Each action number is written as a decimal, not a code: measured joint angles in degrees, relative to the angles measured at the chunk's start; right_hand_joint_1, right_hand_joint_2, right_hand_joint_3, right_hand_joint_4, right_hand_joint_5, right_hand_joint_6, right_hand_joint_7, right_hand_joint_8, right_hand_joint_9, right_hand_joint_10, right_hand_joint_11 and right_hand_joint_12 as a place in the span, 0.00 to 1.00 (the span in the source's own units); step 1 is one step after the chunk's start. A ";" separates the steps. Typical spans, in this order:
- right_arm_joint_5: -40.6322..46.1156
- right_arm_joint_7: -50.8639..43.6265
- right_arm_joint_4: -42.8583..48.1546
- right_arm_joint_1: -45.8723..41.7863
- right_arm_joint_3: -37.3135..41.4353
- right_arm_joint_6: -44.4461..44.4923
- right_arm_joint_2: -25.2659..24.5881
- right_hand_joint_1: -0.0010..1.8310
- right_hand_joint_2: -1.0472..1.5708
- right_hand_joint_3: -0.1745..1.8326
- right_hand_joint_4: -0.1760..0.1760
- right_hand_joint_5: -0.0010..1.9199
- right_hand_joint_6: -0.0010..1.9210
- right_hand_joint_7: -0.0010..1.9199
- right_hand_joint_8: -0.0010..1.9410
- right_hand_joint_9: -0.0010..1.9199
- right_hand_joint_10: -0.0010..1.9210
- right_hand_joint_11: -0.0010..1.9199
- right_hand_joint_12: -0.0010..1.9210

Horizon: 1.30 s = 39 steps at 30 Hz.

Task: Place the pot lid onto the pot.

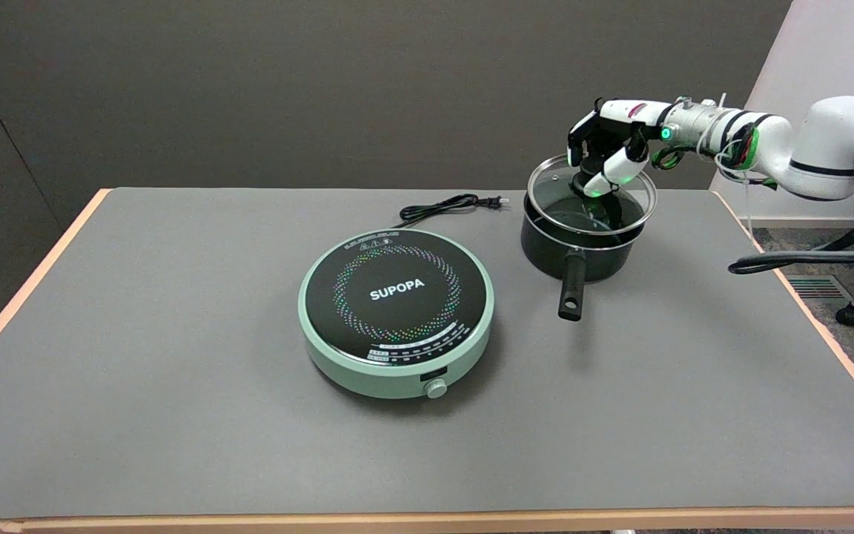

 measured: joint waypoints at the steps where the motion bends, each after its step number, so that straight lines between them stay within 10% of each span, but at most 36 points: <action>1: -0.02 0.32 0.11 0.49 -0.85 -0.07 -0.09 0.75 0.74 0.30 1.00 0.39 0.57 0.50 0.58 0.47 0.66 0.38 0.88; 39: -0.39 5.54 4.19 4.32 -9.24 -2.55 -3.11 0.75 0.74 0.30 1.00 0.39 0.58 0.50 0.58 0.47 0.66 0.38 0.87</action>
